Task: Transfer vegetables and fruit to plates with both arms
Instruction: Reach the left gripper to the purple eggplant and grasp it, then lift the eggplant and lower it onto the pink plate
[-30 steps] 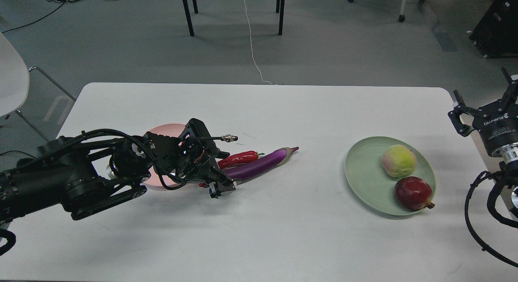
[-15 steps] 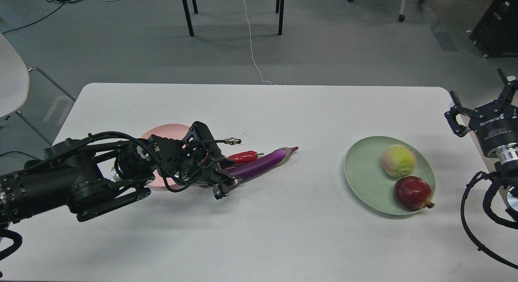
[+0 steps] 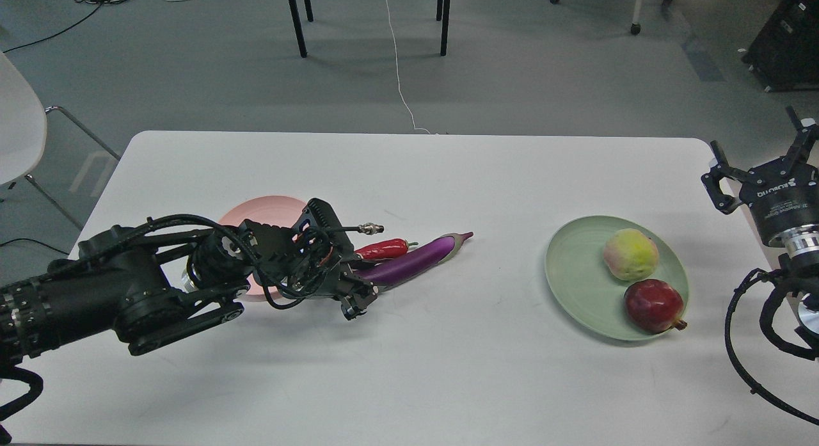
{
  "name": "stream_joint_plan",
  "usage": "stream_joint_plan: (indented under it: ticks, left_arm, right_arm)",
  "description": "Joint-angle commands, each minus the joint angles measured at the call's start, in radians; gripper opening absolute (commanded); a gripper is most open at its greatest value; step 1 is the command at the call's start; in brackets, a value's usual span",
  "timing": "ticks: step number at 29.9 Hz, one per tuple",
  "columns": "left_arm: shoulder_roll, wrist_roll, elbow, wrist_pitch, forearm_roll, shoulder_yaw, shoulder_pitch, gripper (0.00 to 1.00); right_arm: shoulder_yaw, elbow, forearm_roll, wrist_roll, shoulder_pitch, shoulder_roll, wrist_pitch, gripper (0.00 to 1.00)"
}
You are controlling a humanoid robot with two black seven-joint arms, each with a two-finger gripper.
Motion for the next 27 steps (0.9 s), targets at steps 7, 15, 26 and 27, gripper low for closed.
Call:
stream_joint_plan:
  ticks: [7, 15, 26, 27]
  left_arm:
    - [0.043, -0.001, -0.117, -0.005, -0.120, -0.117, -0.065, 0.12]
    - [0.317, -0.019, -0.162, -0.008, -0.217, -0.169, -0.072, 0.13]
    - [0.519, -0.021, -0.153, 0.032, -0.217, -0.119, 0.074, 0.18]
    - [0.517, -0.019, -0.151, 0.036, -0.217, -0.117, 0.079, 0.20]
  right_arm:
    - [0.015, 0.000, -0.001, 0.000, 0.002, 0.000, 0.000, 0.97]
    - [0.017, 0.000, -0.001, 0.000, 0.005, -0.001, 0.000, 0.97]
    - [0.015, 0.006, -0.001, 0.000, 0.011, 0.002, 0.000, 0.97]
    - [0.015, 0.012, -0.001, 0.000, 0.012, 0.002, 0.000, 0.97]
